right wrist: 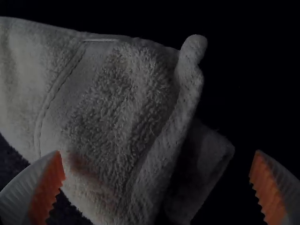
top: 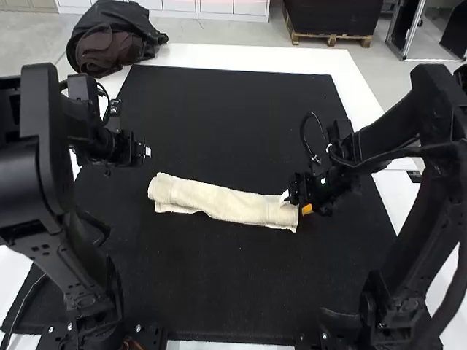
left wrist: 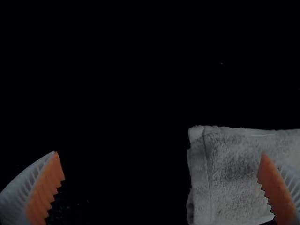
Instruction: Fold the towel.
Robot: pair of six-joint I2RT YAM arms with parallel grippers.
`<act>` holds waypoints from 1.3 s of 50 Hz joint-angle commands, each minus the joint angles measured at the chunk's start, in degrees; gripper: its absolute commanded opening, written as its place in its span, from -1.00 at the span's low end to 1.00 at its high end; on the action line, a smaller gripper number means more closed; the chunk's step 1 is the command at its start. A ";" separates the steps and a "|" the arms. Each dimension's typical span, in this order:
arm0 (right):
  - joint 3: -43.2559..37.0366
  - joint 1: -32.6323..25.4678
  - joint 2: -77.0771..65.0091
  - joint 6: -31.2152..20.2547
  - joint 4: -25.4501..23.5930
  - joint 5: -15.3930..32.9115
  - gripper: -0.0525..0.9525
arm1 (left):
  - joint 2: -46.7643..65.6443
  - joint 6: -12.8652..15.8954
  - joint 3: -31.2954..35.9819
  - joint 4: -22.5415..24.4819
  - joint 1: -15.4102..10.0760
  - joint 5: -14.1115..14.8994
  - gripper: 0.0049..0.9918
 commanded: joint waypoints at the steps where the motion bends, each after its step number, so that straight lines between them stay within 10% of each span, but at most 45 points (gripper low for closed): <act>1: 1.02 1.13 0.32 0.73 0.19 -0.53 0.91 | -0.91 -0.68 1.32 0.37 -0.41 0.44 0.95; 32: -0.47 3.15 3.05 2.05 1.86 -0.44 0.89 | -0.91 -0.68 1.32 -0.43 -0.41 0.44 0.95; 36: -0.65 3.68 3.14 1.87 1.95 -0.44 0.47 | -0.99 -0.68 1.32 -0.60 -0.41 0.44 0.95; 41: -1.17 3.86 3.14 1.79 3.00 -0.79 -0.96 | -0.99 -0.68 1.14 -0.78 -0.41 0.44 0.95; 65: 0.41 -1.07 -5.74 0.64 -2.18 -0.88 -0.94 | -1.35 -1.03 0.88 -1.22 -0.15 0.44 0.95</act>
